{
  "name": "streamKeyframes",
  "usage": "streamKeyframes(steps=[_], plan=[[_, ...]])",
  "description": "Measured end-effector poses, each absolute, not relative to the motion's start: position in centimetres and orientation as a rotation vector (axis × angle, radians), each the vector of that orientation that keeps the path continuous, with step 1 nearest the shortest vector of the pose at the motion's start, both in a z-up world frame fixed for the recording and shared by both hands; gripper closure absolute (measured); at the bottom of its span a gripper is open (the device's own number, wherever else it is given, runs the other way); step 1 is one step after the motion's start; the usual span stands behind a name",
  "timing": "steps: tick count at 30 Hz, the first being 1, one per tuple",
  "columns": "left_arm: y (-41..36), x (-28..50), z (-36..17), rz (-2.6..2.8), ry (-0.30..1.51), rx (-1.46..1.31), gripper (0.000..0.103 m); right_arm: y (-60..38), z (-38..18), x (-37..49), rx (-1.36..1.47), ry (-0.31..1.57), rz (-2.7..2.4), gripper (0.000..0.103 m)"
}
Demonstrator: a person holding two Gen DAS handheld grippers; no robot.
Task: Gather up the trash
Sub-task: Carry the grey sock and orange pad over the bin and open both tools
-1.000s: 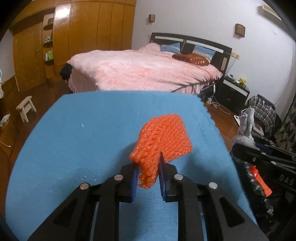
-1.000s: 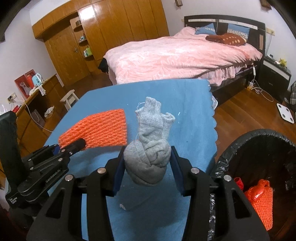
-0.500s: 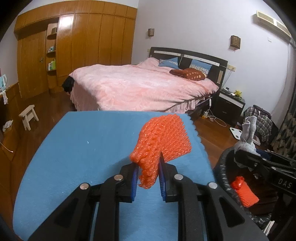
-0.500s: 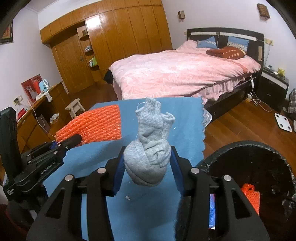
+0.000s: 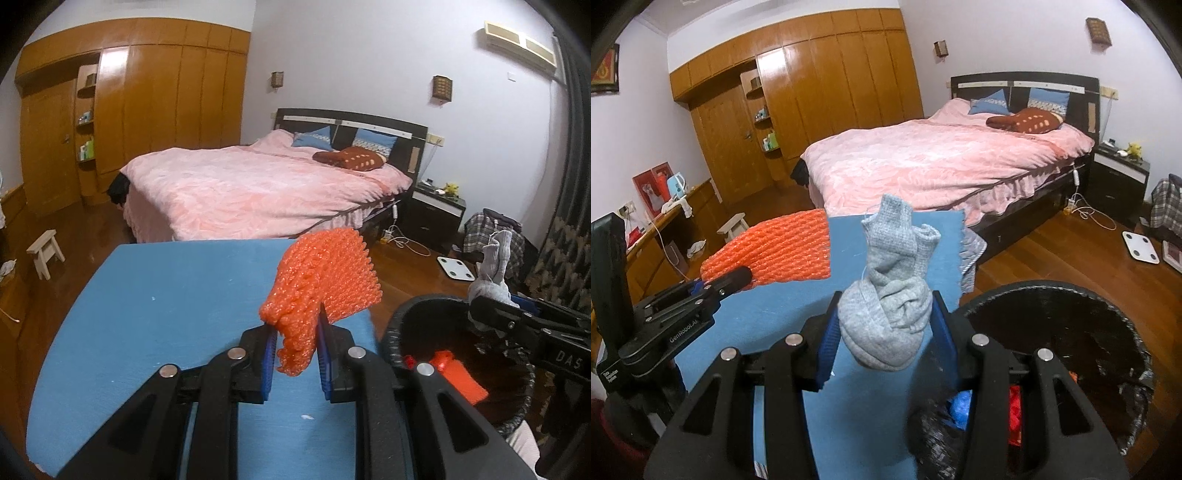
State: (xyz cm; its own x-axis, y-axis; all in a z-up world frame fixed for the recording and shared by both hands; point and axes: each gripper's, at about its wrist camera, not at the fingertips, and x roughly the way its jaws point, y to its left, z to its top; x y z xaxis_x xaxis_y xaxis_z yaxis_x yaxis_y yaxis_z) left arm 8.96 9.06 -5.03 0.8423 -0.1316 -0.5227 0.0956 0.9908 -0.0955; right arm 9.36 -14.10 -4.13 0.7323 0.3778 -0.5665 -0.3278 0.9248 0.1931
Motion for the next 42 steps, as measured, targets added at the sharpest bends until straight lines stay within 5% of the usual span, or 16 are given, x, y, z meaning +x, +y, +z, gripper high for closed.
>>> streamKeyframes(steps=[42], plan=[[-7.9, 9.7, -6.9, -0.454, 0.593, 0.038, 0.083, -30.1, -6.8, 5.6, 0.147, 0.656, 0.079, 0.058]])
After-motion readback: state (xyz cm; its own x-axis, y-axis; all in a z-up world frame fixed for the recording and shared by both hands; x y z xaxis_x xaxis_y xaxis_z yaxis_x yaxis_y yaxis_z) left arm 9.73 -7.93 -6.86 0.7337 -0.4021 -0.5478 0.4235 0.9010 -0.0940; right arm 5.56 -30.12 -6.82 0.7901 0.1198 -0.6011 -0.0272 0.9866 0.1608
